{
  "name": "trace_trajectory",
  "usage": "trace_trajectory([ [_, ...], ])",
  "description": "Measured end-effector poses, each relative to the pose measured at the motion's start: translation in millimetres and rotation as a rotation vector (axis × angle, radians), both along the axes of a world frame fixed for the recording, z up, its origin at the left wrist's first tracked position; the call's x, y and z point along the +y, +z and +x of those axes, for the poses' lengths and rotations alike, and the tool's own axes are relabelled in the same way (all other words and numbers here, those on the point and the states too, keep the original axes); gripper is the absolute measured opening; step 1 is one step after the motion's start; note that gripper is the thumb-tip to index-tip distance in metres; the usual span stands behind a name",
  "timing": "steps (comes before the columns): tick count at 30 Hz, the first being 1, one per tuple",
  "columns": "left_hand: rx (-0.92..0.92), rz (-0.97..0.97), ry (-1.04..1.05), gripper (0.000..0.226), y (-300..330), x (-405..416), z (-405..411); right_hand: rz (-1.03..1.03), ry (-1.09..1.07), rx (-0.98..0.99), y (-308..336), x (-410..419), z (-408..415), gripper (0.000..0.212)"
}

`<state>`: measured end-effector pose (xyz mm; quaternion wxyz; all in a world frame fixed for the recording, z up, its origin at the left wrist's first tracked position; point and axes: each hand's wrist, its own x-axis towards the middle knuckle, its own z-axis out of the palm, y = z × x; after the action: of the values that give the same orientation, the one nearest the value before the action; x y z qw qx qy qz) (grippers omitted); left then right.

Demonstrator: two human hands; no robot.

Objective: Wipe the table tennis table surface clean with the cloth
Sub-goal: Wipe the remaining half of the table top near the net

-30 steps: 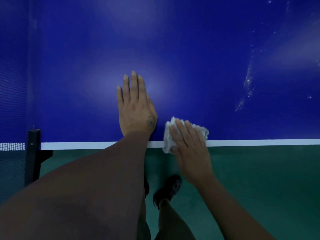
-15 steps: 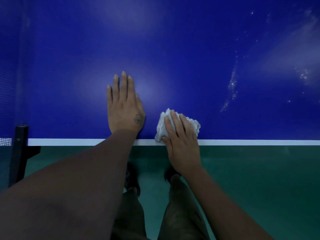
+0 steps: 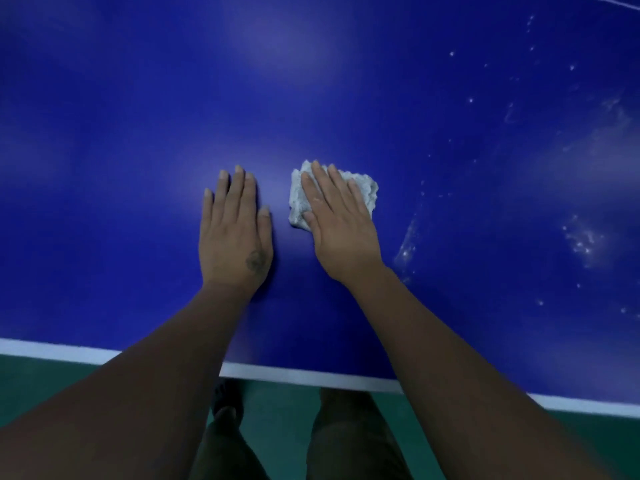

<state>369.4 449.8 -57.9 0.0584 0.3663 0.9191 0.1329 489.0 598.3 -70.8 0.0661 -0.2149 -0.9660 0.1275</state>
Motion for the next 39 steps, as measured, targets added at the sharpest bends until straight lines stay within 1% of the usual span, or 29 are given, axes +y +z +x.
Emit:
trace_trajectory([
  [7,0.034,0.030,0.156,0.057,-8.6,123.4,-7.2,0.022,0.147,-0.014,-1.1,144.4,-54.9,0.056],
  [9,0.030,0.018,0.192,0.059,-9.9,158.2,-11.0,0.017,0.160,-0.033,0.1,181.3,-73.9,0.056],
  [13,0.026,-0.025,0.347,0.067,-12.7,219.0,-16.8,0.024,0.128,-0.071,2.8,248.7,-109.8,0.058],
  [15,0.054,-0.053,0.380,0.069,-18.2,229.3,-18.4,0.016,0.102,-0.099,5.9,276.6,-124.3,0.061],
  [19,0.090,-0.041,0.383,0.070,-20.8,229.2,-16.6,-0.003,0.028,-0.140,6.7,329.7,-138.2,0.058],
  [24,0.120,-0.046,0.382,0.069,-22.1,232.3,-17.5,-0.020,-0.119,-0.151,8.8,392.6,-119.0,0.058],
  [26,0.114,-0.055,0.382,0.069,-22.9,232.3,-17.7,-0.009,-0.158,-0.150,11.4,388.6,-98.1,0.058],
  [29,0.105,-0.042,0.379,0.069,-23.6,231.0,-17.6,0.067,-0.120,-0.187,14.2,332.5,-55.5,0.062],
  [32,0.096,-0.034,0.372,0.070,-22.4,231.3,-16.1,-0.096,0.052,-0.169,18.7,249.6,-2.1,0.061],
  [34,0.091,-0.029,0.338,0.071,-21.3,231.0,-16.4,-0.146,0.142,-0.119,17.6,214.9,24.6,0.061],
  [36,0.086,-0.029,0.226,0.072,-20.0,230.3,-17.2,-0.130,0.191,-0.090,14.2,219.5,25.0,0.059],
  [38,0.087,-0.042,0.104,0.071,-18.7,229.9,-18.7,-0.084,0.184,-0.087,9.6,248.2,4.1,0.059],
  [39,0.090,-0.040,0.079,0.071,-18.0,230.2,-19.3,-0.047,0.163,-0.090,6.8,267.9,-10.4,0.059],
])
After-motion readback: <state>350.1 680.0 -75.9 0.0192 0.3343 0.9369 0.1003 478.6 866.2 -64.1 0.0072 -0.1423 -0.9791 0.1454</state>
